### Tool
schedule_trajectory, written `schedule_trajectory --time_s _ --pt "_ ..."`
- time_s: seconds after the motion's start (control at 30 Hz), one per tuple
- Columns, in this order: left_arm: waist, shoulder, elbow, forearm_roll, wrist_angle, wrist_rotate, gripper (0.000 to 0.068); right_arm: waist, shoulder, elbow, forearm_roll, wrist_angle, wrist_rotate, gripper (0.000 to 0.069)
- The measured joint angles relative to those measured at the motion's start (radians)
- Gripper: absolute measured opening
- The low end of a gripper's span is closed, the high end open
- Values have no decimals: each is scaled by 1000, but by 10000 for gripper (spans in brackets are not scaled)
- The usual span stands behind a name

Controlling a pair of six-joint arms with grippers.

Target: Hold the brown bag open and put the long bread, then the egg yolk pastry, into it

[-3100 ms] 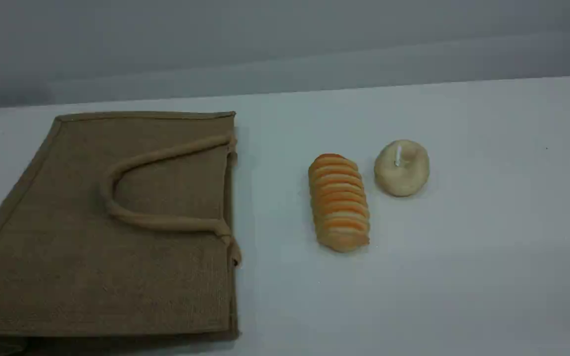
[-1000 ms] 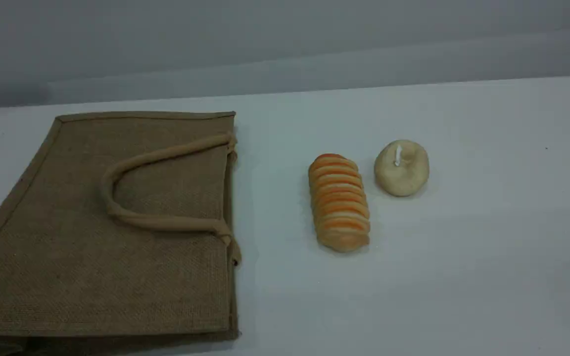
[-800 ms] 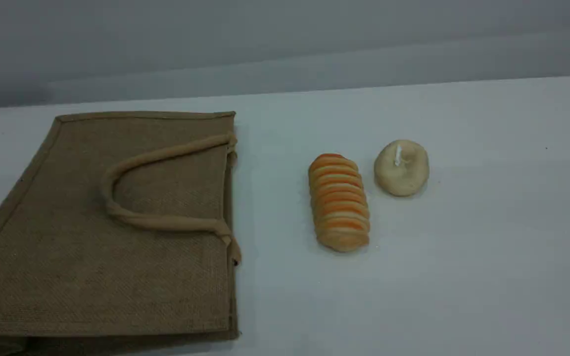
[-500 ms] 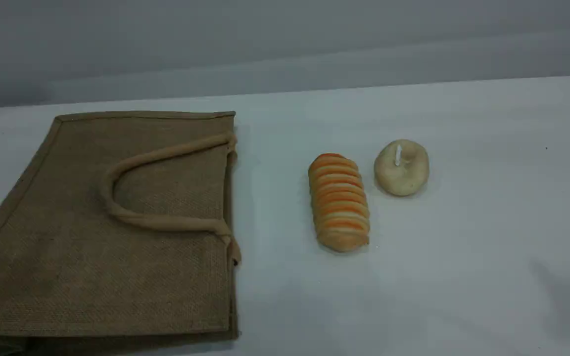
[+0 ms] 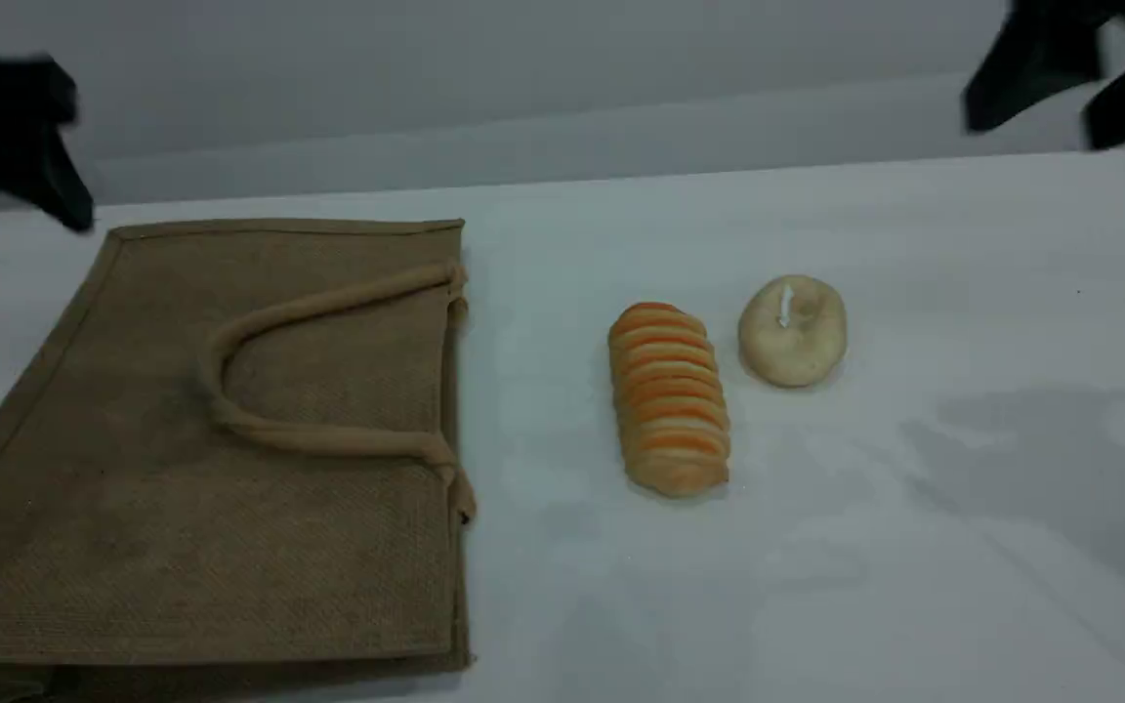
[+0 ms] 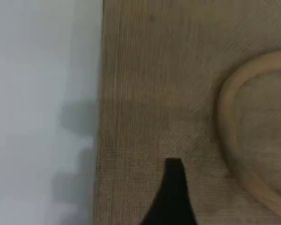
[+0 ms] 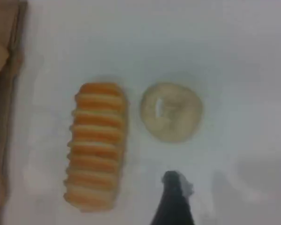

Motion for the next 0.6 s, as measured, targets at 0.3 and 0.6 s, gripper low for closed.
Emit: schedule_trajectory --time_s 0.3,0.6 --pt "-20 217 -86 -5 -39 -44 547 116 107 -9 85 -32 -52 500" --pt "-71 351 -156 -4 -50 -44 531 126 126 -9 87 -36 -52 500"
